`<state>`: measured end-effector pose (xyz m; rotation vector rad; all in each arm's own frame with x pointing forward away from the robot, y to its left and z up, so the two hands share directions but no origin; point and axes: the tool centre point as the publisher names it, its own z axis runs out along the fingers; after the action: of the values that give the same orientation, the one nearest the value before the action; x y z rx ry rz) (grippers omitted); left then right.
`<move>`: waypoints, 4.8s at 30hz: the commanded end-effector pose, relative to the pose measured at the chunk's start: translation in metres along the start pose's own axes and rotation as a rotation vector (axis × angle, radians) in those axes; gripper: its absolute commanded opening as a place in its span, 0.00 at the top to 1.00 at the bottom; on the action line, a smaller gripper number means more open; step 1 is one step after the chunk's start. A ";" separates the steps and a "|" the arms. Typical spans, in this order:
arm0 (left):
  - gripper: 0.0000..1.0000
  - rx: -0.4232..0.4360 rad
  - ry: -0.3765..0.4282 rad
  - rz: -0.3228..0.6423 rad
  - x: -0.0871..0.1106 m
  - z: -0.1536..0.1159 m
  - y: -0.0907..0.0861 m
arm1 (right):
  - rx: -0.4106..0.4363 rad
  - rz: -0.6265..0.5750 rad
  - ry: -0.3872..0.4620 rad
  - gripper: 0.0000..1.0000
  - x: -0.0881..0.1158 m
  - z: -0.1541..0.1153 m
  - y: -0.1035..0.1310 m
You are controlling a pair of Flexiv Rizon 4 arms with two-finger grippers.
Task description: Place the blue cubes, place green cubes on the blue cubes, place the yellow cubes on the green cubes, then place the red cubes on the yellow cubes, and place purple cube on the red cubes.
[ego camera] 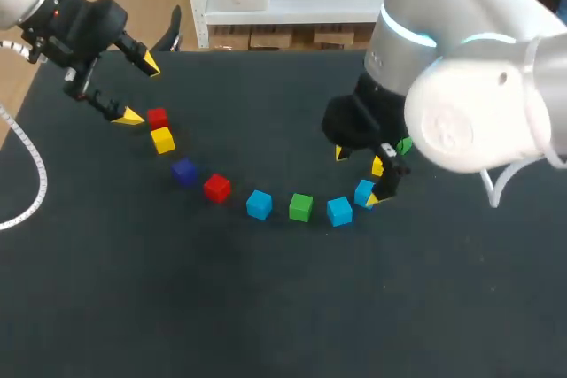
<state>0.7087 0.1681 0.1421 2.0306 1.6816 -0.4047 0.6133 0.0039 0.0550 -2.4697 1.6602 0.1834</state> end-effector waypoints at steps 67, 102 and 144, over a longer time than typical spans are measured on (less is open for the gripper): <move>0.00 -0.002 -0.002 0.003 0.001 0.000 -0.001 | -0.011 0.431 0.130 1.00 0.016 0.039 -0.060; 0.00 -0.002 -0.002 0.003 0.001 0.000 -0.001 | 0.012 0.428 0.147 1.00 0.001 0.071 -0.094; 0.00 -0.002 -0.002 0.003 0.001 0.000 -0.001 | 0.004 0.440 0.139 1.00 0.009 0.075 -0.098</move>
<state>0.7087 0.1682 0.1421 2.0304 1.6818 -0.4046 0.7051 0.0464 -0.0133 -2.1187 2.2407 0.0560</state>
